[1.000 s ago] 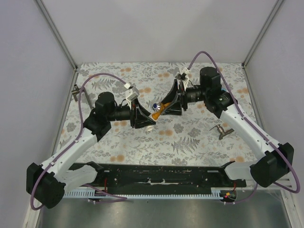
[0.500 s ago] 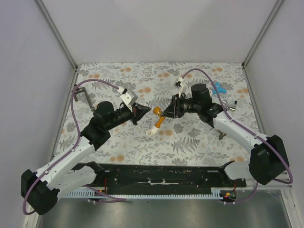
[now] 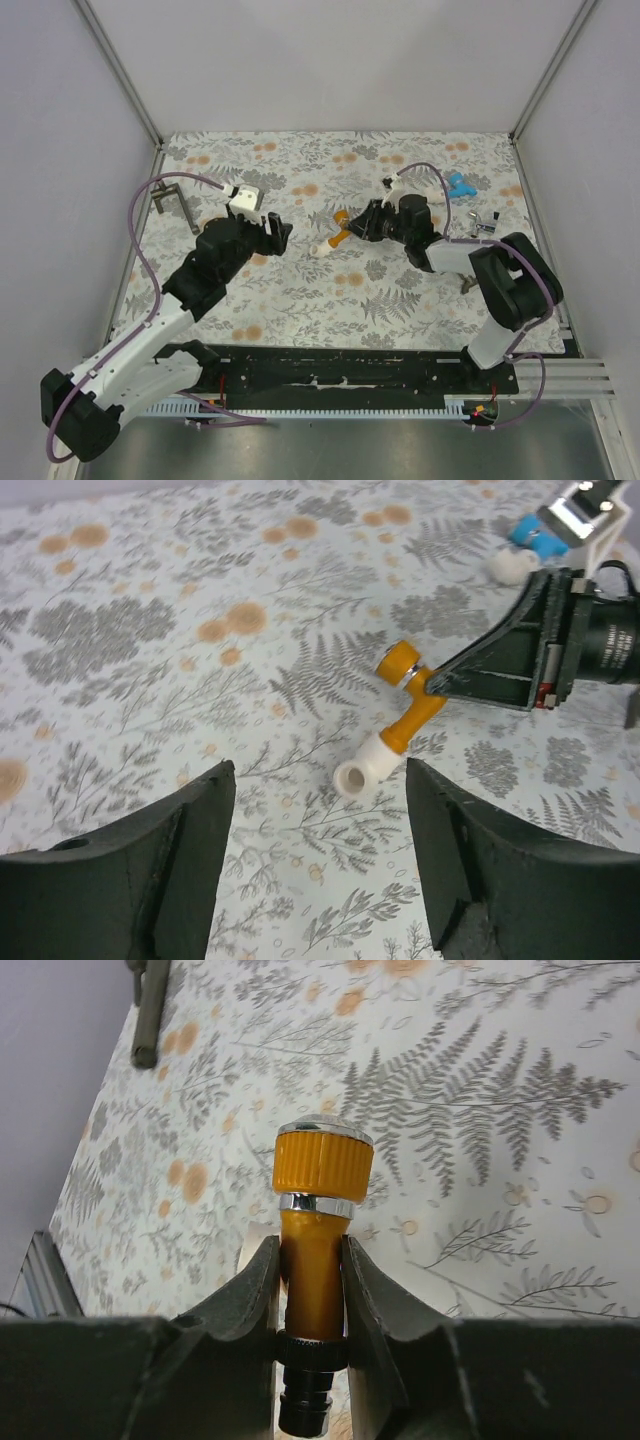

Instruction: Install the water faucets

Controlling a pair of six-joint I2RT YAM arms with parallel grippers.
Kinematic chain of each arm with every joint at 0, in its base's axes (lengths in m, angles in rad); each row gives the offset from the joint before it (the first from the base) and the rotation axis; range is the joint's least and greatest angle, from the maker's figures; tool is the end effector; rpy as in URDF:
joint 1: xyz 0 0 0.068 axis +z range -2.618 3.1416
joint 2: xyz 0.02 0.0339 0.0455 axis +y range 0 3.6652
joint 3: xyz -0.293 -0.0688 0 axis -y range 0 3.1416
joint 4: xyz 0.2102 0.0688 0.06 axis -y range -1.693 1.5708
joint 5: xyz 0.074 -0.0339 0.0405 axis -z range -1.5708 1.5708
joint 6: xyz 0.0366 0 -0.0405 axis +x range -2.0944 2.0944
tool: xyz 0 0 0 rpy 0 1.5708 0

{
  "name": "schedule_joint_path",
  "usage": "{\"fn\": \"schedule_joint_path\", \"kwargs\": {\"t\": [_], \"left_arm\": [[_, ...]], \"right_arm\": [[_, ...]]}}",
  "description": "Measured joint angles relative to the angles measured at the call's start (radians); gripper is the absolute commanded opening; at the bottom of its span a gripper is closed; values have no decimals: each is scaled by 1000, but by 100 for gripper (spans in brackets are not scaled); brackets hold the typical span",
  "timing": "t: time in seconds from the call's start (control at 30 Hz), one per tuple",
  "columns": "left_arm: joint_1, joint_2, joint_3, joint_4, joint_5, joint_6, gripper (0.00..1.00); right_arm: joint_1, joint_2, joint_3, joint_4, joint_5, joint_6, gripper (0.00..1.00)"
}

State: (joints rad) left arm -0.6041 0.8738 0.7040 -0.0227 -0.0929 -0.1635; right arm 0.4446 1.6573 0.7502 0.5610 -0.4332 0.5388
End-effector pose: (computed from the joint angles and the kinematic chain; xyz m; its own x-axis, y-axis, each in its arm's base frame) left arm 0.1317 -0.0867 0.3407 -0.2352 -0.0346 -0.9713 0.4585 0.8773 -0.1423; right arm 0.2849 0.1528 0.2404 -0.6461 0.2081 -0.7344 -0.4839 0.6324 0.6049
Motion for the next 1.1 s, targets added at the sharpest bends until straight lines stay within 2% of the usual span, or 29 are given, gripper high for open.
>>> {"fn": "schedule_joint_path", "kwargs": {"t": [0.03,0.13,0.27,0.43,0.53,0.6,0.7,0.87,0.97,1.1], "left_arm": [[6,-2,0,-29,-35,-13,82],[25,-13,0,-106,-120,-50,91],[54,-58,0,-218,-250,-121,94],[66,-123,16,-337,-366,-161,94],[66,-144,66,-410,-435,-162,95],[66,-156,119,-451,-484,-159,95],[66,-180,191,-478,-534,-135,95],[66,-234,275,-474,-595,-76,95],[66,-266,305,-461,-627,-45,95],[66,-286,324,-428,-661,-11,95]], "right_arm": [[-7,32,-4,42,19,16,4],[-35,111,-18,153,54,76,40],[-80,124,-61,240,102,116,98],[-184,40,-170,211,159,114,98],[-237,-125,-212,68,211,66,98],[-247,-293,-204,-85,274,8,98],[-243,-506,-126,-343,402,-71,98],[-245,-708,119,-731,672,-201,98],[-245,-848,183,-843,765,-285,98],[-245,-1074,180,-925,866,-362,98]]}}
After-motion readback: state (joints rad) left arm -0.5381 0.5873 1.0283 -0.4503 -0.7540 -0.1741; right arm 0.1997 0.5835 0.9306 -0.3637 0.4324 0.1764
